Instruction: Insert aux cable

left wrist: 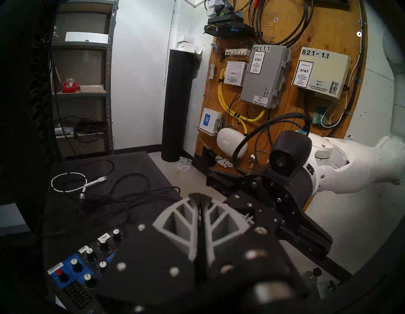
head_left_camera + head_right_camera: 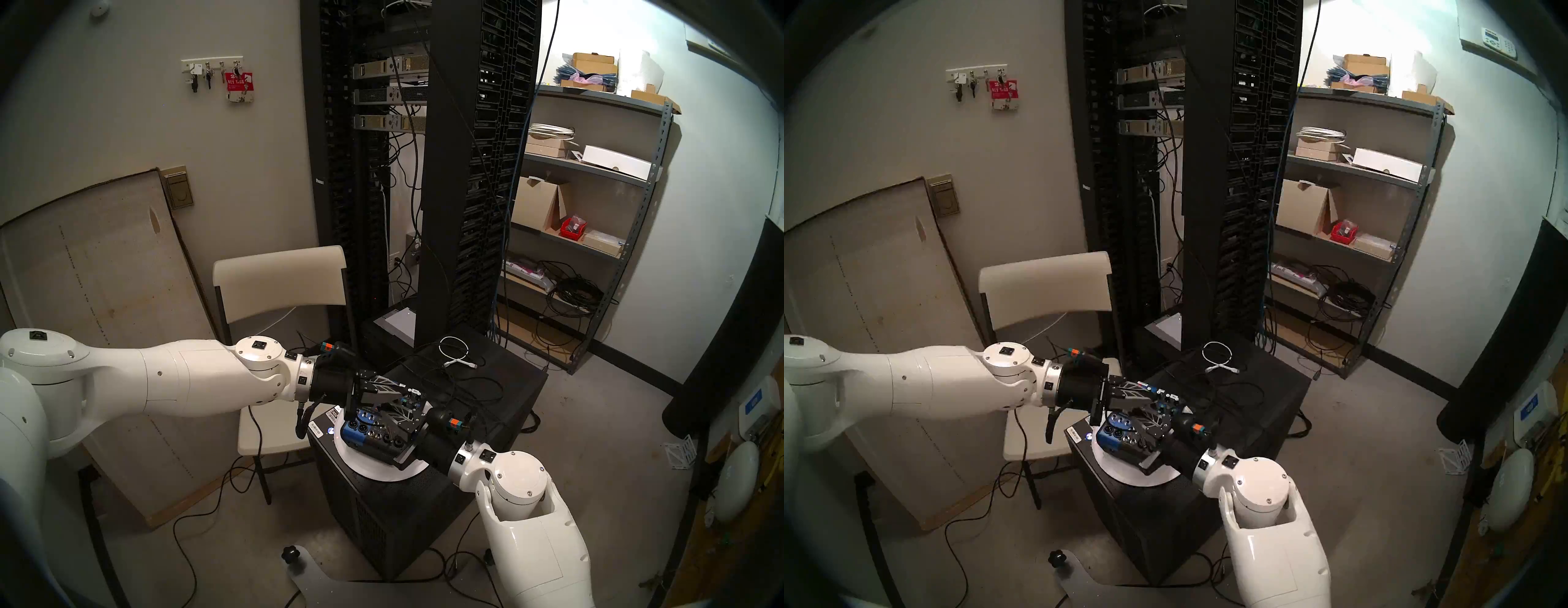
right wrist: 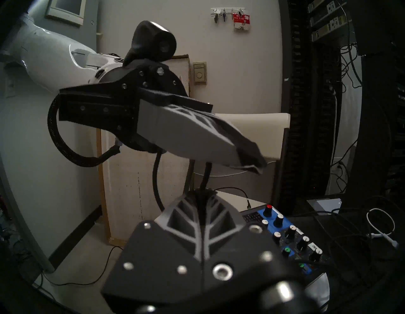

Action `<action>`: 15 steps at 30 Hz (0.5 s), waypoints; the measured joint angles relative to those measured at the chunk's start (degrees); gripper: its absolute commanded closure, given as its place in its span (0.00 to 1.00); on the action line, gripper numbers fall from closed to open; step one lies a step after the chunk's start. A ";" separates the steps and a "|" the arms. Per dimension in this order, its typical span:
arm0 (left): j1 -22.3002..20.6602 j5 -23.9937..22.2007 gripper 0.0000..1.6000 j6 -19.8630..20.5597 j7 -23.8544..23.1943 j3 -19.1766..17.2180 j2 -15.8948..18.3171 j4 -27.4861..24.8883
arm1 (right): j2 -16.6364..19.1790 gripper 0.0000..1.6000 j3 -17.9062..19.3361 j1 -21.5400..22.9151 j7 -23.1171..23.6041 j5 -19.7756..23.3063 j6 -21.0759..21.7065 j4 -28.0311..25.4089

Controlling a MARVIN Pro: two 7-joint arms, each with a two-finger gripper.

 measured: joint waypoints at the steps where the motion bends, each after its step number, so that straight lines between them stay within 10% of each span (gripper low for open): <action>1: 0.00 -0.02 1.00 -0.01 -0.01 0.00 -0.02 0.00 | 0.00 1.00 -0.03 0.03 -0.02 -0.05 -0.02 0.06; 15: 0.01 -0.22 1.00 -0.12 -0.20 -0.03 -0.27 -0.02 | 0.00 1.00 -0.50 0.70 -0.36 -0.41 -0.53 1.09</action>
